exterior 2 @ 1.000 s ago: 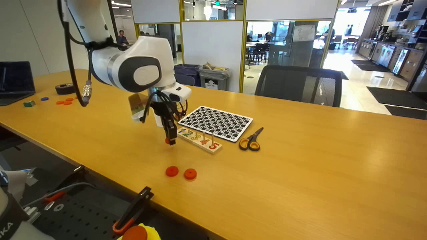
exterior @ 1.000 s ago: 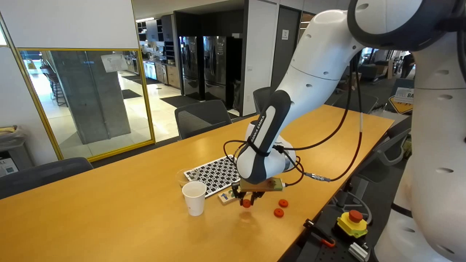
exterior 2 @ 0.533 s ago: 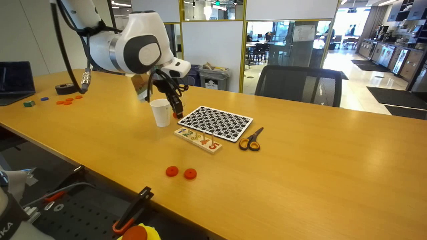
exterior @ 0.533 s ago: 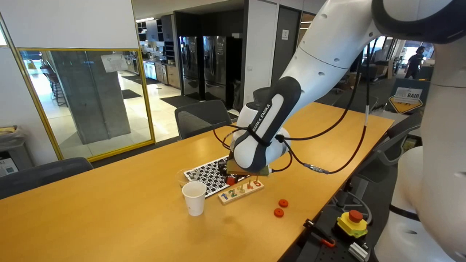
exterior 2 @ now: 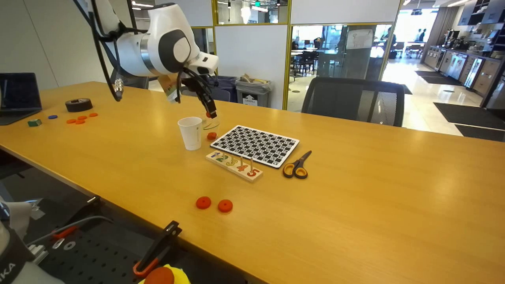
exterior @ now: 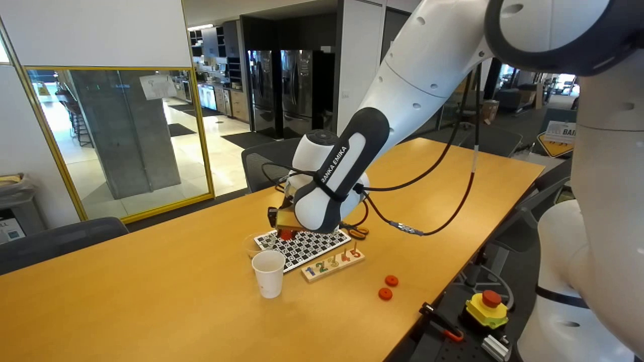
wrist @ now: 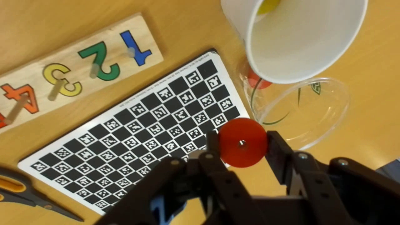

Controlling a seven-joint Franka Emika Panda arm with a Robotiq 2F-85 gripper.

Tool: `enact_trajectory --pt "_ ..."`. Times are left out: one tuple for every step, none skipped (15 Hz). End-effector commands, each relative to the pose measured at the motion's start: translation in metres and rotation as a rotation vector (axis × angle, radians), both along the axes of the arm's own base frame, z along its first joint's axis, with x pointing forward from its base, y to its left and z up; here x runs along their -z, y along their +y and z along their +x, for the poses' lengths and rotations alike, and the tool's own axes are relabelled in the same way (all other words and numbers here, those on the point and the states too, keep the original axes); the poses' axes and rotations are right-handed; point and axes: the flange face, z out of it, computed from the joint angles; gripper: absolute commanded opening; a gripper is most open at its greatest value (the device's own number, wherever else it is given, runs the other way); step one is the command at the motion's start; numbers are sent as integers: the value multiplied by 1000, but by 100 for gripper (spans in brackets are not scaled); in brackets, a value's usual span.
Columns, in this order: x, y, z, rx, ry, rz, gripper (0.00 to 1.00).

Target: Put the round yellow blocks in the white cup then put the round orange blocks in the clear cup respectively one at a time

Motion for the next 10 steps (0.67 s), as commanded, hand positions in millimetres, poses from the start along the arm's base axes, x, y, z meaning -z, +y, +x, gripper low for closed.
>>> enact_trajectory --pt "-1 22 36 -3 -18 -17 17" --pt "-1 27 43 -8 -16 -20 17" --pt "0 31 49 -14 -13 -24 17" --pt "2 36 54 -20 -8 -31 17" --pt "2 39 58 -24 -4 -34 17" --pt "3 42 62 -31 2 -37 17" --pt "4 44 66 -33 7 -40 17" --pt "6 45 69 -36 15 -42 17" --pt "8 46 72 -38 22 -43 17" --pt "10 47 74 -39 29 -44 18"
